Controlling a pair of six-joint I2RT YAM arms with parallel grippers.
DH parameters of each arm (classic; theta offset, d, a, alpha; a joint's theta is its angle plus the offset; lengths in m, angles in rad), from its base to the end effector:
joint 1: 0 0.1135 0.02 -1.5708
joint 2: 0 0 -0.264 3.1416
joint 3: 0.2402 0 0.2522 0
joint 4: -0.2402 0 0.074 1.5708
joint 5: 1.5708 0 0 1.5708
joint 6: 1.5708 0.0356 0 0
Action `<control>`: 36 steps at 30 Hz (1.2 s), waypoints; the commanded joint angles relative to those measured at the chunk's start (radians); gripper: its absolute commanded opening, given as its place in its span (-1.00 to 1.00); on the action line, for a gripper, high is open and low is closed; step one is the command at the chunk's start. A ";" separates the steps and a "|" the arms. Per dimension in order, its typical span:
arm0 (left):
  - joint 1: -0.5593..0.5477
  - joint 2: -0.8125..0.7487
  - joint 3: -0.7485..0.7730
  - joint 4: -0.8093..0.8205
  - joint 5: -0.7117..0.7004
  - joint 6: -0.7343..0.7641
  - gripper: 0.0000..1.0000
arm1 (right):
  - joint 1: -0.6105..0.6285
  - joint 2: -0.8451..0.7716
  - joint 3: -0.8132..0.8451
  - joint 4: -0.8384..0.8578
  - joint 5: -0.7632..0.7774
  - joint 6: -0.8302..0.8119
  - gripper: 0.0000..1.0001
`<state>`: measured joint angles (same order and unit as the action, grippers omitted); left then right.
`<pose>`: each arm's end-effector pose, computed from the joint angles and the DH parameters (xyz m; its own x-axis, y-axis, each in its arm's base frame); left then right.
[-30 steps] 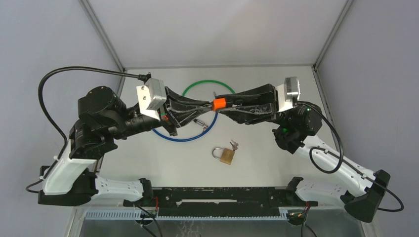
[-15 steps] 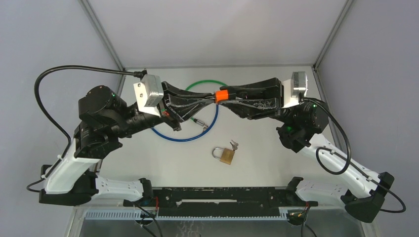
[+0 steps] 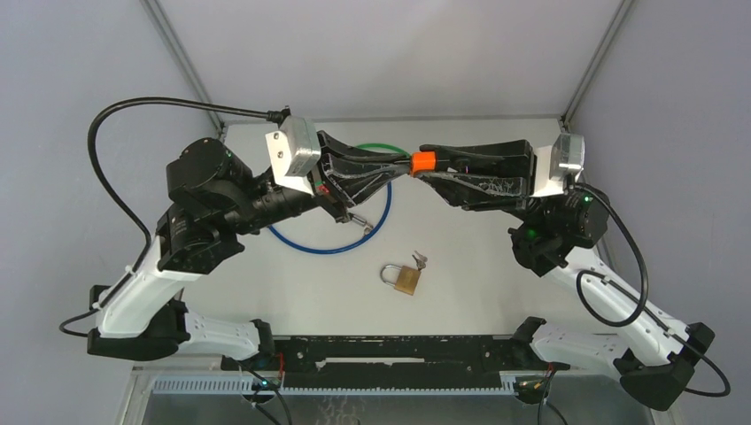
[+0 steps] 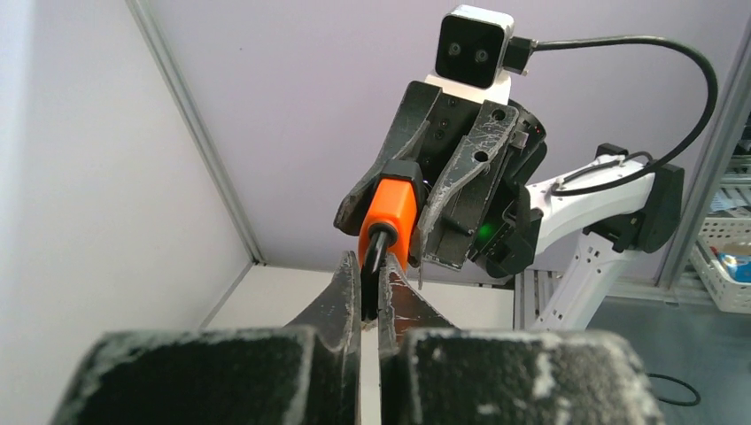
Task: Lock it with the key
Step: Lock the lock.
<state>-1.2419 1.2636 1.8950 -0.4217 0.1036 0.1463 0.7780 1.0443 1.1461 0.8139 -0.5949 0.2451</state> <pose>0.0642 -0.1995 0.5809 0.2085 -0.1620 -0.9645 0.9538 0.2518 0.1639 0.1199 0.1461 0.5084 0.3479 0.6249 -0.6989 -0.9369 0.2048 -0.2833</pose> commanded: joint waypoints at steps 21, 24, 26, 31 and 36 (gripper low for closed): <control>0.006 0.125 -0.068 -0.252 0.248 0.026 -1.00 | -0.049 0.005 -0.037 -0.597 -0.172 -0.145 -1.00; 0.043 0.072 -0.068 -0.245 0.211 0.020 -1.00 | -0.058 -0.010 -0.037 -0.658 -0.218 -0.177 -1.00; 0.058 0.036 -0.090 -0.231 0.185 0.018 -1.00 | -0.059 -0.019 -0.040 -0.691 -0.231 -0.200 -0.89; 0.087 -0.059 -0.193 -0.181 0.143 0.001 -1.00 | -0.059 -0.036 -0.073 -0.662 -0.258 -0.175 -0.49; 0.123 -0.117 -0.255 -0.195 0.115 0.021 -1.00 | -0.072 -0.058 -0.082 -0.736 -0.294 -0.196 0.88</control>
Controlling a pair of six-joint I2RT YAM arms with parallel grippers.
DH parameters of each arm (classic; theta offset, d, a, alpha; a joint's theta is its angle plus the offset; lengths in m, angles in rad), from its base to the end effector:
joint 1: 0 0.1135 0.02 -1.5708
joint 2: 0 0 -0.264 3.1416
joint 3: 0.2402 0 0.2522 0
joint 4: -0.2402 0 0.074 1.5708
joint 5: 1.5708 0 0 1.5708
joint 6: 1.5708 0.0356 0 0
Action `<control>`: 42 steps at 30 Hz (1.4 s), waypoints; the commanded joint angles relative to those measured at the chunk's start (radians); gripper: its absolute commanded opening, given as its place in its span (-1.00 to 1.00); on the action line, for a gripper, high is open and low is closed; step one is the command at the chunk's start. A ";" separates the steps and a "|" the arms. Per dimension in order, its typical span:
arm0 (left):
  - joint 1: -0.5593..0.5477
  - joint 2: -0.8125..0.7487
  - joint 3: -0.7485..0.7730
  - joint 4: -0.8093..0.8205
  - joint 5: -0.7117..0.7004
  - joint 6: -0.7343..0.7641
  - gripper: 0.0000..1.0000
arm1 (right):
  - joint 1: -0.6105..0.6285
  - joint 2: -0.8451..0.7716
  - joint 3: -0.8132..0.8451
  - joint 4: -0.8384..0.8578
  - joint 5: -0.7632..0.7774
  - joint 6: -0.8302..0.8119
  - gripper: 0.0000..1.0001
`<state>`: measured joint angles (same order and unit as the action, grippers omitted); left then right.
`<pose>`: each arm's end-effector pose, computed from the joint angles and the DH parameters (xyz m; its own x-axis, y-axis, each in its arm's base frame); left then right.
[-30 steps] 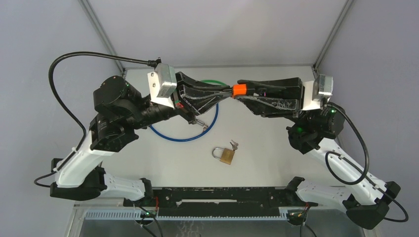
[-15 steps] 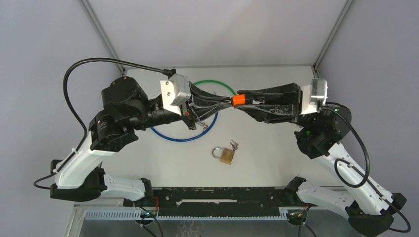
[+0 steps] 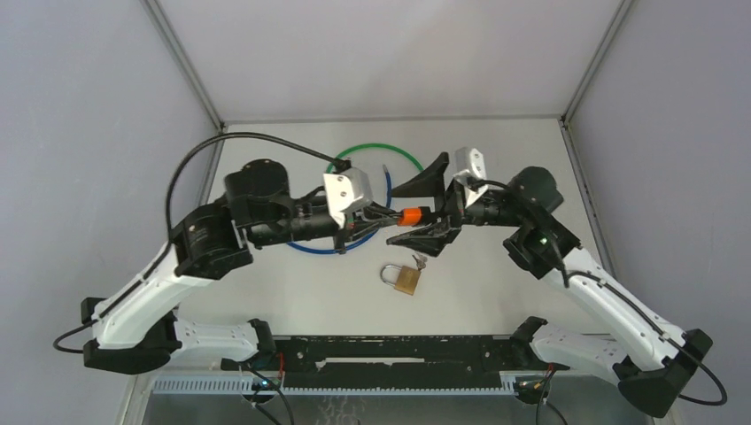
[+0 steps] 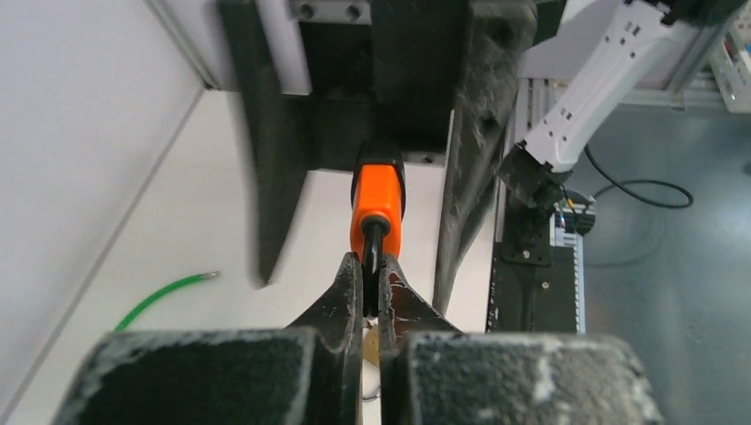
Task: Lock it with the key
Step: Lock the lock.
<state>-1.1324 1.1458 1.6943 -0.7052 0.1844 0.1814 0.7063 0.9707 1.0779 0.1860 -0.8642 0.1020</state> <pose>0.0775 -0.1807 0.5159 0.1093 0.1847 -0.9767 0.9630 0.2236 0.1501 0.1354 0.1511 0.4453 0.1194 0.1888 -0.9747 -0.9926 0.0022 -0.1212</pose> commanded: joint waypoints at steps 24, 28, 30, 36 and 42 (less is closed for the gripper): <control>0.019 -0.147 -0.251 0.073 0.077 0.058 -1.00 | -0.132 -0.183 -0.052 -0.421 -0.058 -0.138 0.46; 0.019 -0.144 -0.249 0.074 0.084 0.055 -1.00 | -0.120 -0.153 -0.041 -0.417 -0.050 -0.152 0.35; 0.019 -0.141 -0.249 0.075 0.090 0.054 -1.00 | -0.109 -0.138 -0.040 -0.424 -0.049 -0.164 0.15; 0.018 -0.137 -0.250 0.073 0.096 0.051 -1.00 | -0.086 -0.130 -0.042 -0.417 -0.052 -0.191 -0.24; 0.019 -0.133 -0.252 0.072 0.102 0.044 -1.00 | -0.049 -0.135 -0.040 -0.437 -0.050 -0.251 -0.17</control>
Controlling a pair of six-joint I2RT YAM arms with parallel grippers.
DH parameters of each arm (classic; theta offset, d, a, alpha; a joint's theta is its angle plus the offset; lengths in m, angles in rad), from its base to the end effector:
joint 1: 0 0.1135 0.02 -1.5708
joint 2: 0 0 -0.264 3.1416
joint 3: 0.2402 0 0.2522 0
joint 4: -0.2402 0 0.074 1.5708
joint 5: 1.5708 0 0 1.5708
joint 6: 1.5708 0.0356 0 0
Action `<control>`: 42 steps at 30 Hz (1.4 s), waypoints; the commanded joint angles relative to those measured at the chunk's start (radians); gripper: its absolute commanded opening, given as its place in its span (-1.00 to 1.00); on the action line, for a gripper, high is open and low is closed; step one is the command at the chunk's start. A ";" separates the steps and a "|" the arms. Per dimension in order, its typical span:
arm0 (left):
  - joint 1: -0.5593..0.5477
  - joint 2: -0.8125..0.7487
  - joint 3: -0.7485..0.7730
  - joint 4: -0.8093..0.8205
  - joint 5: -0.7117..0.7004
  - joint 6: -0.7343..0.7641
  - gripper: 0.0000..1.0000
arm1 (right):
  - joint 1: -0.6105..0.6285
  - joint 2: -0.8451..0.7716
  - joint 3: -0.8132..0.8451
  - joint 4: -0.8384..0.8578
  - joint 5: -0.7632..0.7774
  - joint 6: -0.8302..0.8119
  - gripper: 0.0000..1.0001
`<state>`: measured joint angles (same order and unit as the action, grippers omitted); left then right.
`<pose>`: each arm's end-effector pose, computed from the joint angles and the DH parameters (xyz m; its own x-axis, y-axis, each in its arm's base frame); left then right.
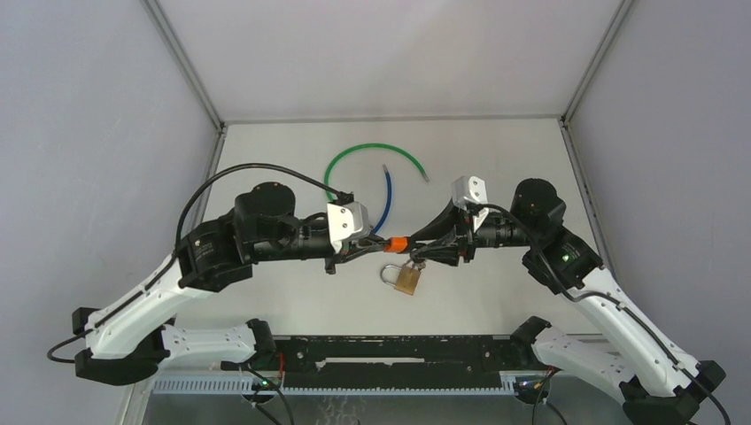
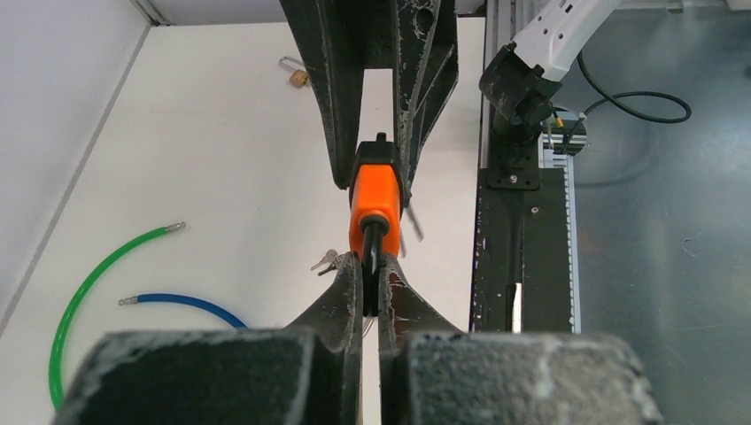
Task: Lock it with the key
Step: Lock the lock, then place the key at the center of the board.
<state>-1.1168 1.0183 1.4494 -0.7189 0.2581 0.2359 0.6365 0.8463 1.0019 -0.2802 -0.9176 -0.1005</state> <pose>0.0720 -0.1683 0.4643 0.1071 0.2957 -0.9492 0.9783 0.1388 0.1537 0.1220 0.1253 0.3965 0.0004 -0.0755 -0.9971 -0.9999 0.0129 -0.0014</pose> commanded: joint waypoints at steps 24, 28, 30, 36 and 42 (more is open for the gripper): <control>0.181 -0.158 -0.034 0.039 -0.060 0.211 -1.00 | -0.323 0.131 -0.124 -0.052 0.353 0.182 -1.00; 0.181 -0.190 -0.113 0.081 -0.031 0.096 -1.00 | -0.428 0.293 -0.222 -0.058 0.340 0.391 -1.00; 0.181 -0.201 -0.144 0.094 -0.023 0.055 -1.00 | -0.453 0.342 -0.272 -0.050 0.339 0.433 -1.00; 0.181 -0.226 -0.224 0.142 0.009 -0.054 -1.00 | -0.517 0.504 -0.330 0.011 0.319 0.441 -1.00; 0.181 -0.232 -0.285 0.179 0.038 -0.127 -1.00 | -0.572 0.641 -0.317 0.071 0.357 0.448 -0.59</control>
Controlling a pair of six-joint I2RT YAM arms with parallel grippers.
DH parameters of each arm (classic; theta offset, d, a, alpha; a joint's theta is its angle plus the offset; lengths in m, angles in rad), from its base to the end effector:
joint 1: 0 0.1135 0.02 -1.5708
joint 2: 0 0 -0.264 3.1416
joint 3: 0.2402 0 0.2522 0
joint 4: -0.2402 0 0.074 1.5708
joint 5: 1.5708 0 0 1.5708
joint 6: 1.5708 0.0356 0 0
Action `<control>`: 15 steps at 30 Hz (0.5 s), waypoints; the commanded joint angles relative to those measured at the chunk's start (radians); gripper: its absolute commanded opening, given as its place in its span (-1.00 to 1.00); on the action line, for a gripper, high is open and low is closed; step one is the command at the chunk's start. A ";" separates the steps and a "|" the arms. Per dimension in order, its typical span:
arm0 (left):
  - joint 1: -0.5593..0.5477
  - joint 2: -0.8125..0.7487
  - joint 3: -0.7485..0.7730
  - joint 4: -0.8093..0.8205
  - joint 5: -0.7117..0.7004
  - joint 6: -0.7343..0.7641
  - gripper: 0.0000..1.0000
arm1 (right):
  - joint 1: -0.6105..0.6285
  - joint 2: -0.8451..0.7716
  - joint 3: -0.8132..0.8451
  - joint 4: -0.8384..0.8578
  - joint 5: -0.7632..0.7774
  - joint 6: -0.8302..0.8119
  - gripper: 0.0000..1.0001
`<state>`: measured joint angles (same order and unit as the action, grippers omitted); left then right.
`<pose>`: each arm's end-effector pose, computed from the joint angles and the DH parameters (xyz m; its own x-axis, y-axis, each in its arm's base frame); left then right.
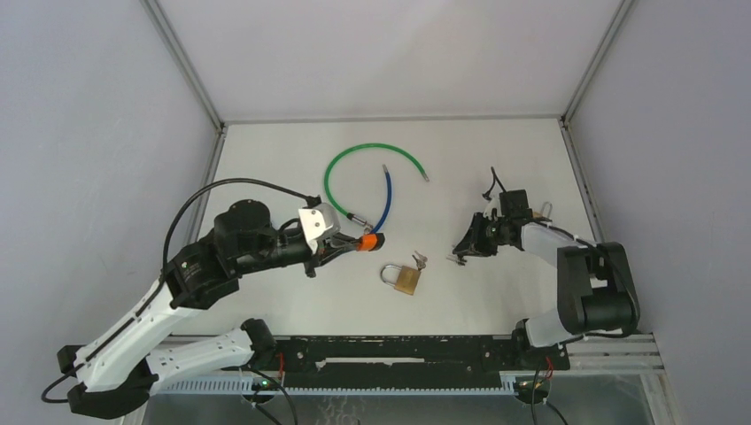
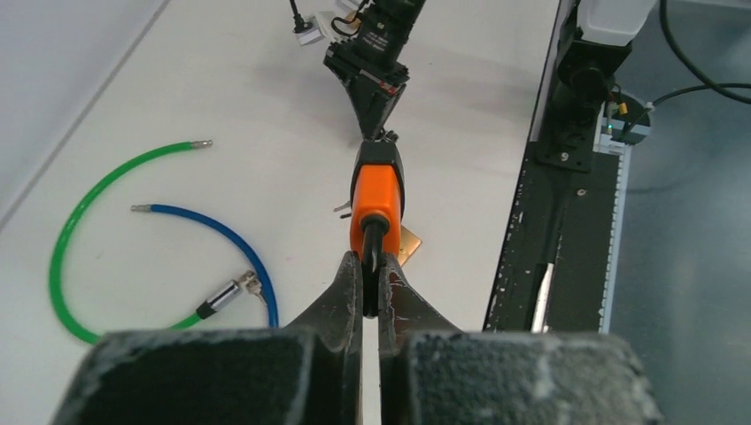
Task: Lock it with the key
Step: Place the key at the center of the board.
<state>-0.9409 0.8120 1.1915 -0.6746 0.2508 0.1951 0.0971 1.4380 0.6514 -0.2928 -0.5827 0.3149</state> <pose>0.0797 -0.1244 0.4200 0.0108 0.3040 -0.9526 0.9384 0.3260 0.1147 0.2464 0.0437 0.1527 -0.9395 0.1683 -0.2984 -0.0509 0.7927 0.6075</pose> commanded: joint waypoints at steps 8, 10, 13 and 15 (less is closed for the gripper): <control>0.003 -0.021 -0.060 0.174 0.075 -0.113 -1.00 | 0.042 -0.122 0.236 -0.085 0.135 -0.092 0.53; 0.001 -0.022 -0.064 0.175 0.085 -0.092 -1.00 | 0.134 -0.274 0.258 -0.046 0.085 -0.195 0.61; -0.012 -0.022 -0.075 0.168 0.088 -0.054 -1.00 | 0.306 -0.486 0.259 0.056 -0.153 -0.323 0.83; -0.025 -0.019 -0.083 0.161 0.088 -0.027 -1.00 | 0.429 -0.560 0.258 0.141 -0.279 -0.350 0.95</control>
<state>-0.9478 0.8043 1.1255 -0.5961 0.3069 0.1204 0.3523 1.0481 0.8806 -0.3000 -0.5766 0.1230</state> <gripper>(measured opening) 0.026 0.933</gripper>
